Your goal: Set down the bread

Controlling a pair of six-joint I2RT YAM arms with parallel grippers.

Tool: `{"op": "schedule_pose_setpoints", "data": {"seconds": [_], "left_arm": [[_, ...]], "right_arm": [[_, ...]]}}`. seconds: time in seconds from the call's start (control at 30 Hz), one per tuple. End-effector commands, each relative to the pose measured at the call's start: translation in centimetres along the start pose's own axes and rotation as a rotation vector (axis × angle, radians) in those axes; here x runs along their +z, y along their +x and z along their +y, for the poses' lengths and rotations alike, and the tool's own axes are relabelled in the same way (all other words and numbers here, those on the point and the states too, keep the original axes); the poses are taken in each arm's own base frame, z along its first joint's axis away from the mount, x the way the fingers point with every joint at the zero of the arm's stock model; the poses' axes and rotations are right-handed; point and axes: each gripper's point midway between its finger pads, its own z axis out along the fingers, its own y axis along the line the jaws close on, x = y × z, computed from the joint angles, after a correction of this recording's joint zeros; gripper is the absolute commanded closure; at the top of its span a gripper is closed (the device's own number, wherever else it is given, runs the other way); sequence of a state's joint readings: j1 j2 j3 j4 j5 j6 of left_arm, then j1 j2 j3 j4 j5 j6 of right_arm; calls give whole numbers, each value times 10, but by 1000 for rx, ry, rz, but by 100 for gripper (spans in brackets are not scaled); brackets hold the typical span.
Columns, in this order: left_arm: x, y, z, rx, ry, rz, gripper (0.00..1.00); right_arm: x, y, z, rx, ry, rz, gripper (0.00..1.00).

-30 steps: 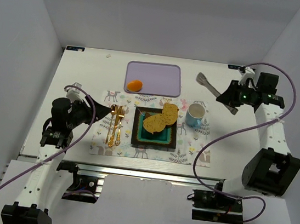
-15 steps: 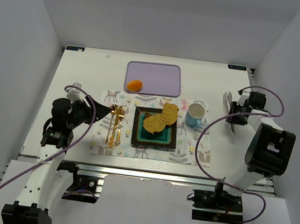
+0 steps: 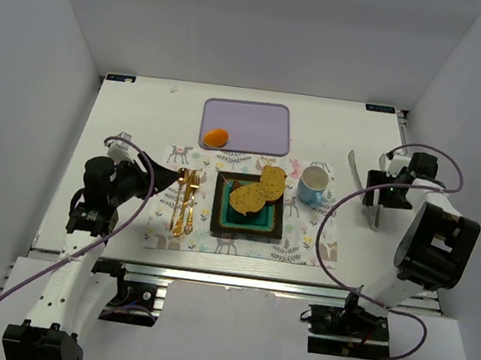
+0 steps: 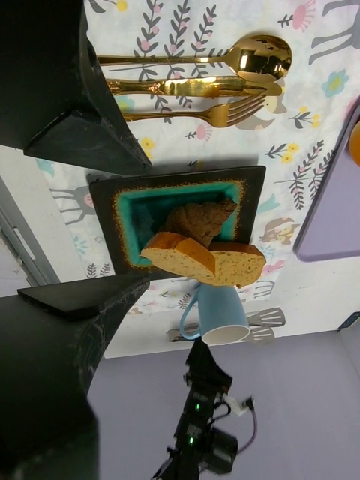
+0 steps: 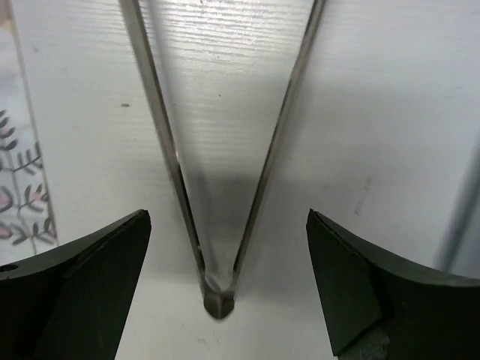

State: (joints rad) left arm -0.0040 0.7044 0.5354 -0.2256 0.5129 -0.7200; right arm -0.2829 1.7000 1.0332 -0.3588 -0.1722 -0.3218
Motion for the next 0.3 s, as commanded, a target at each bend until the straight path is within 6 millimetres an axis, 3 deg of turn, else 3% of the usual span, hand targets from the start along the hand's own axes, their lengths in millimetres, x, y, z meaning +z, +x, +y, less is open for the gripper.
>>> {"op": "schedule_pose_setpoints", "data": {"seconds": [0.0,0.1,0.13,0.23,0.27], "left_arm": [[-2,-6,-6,27,21,-17,34],[-2,-5,-5,27,18,-19,34],[-1,-5,-5,29,23,-20,34],[2,-4,-5,23,34,-6,34],[2,-4,-6,25,37,-2,34]], "right_arm": [[-64,-58,-6,-124,49,-180,11],[-97,-90,-7,-118,80,-283,11],[-118,-112,-7,-134,90,-353,11],[-150,-148,15,-127,-2,-481,10],[-159,-160,31,-133,-88,-534,11]]}}
